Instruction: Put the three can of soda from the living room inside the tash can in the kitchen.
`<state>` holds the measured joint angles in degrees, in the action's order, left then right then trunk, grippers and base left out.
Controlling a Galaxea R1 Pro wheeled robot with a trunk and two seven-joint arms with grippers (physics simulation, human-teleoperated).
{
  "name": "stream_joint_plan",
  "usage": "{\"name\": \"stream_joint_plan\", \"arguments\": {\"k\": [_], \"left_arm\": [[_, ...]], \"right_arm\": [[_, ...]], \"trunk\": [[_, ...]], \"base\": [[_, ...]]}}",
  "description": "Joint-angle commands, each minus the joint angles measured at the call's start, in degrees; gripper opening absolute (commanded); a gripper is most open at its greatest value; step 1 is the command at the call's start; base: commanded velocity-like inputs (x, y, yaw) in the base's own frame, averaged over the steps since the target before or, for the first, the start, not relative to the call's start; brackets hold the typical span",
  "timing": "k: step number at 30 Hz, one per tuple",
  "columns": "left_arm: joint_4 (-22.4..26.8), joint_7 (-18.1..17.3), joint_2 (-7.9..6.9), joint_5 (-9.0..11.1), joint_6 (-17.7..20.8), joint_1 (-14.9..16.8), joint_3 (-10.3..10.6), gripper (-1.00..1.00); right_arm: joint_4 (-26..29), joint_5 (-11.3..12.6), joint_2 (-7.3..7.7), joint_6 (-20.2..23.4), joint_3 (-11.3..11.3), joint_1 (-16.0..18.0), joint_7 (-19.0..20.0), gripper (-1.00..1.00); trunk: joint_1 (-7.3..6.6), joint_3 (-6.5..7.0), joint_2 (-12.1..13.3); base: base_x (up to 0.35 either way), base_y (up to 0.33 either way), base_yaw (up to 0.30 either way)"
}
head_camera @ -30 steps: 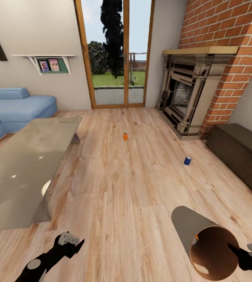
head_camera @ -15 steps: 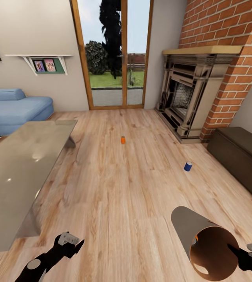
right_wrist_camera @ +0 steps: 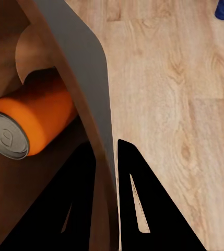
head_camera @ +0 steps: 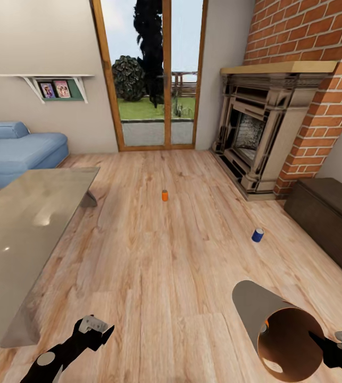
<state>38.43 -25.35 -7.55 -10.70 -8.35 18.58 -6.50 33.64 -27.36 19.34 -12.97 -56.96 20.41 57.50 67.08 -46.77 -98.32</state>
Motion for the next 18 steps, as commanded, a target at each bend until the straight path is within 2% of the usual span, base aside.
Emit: {"name": "stream_joint_plan", "arguments": {"k": [1,8,18], "left_arm": [[0.0,0.0,0.00,0.0,0.0,0.0,0.0,1.00],[0.0,0.0,-0.01,0.0,0.1,0.0,0.0,1.00],[0.0,0.0,-0.01,0.0,0.2,0.0,0.0,1.00]], "right_arm": [[0.0,0.4,-0.01,0.1,-0.1,0.0,0.4,-1.00],[0.0,0.3,-0.08,0.1,0.0,0.0,0.3,-1.00],[0.0,0.3,-0.09,0.1,0.1,0.0,0.3,-1.00]], "trunk": [[0.00,0.01,0.0],[0.00,0.06,0.0],[0.00,0.69,0.0]], "base": [[0.319,-0.073,0.000],[0.319,-0.073,-0.015],[0.320,-0.032,-0.162]]}}
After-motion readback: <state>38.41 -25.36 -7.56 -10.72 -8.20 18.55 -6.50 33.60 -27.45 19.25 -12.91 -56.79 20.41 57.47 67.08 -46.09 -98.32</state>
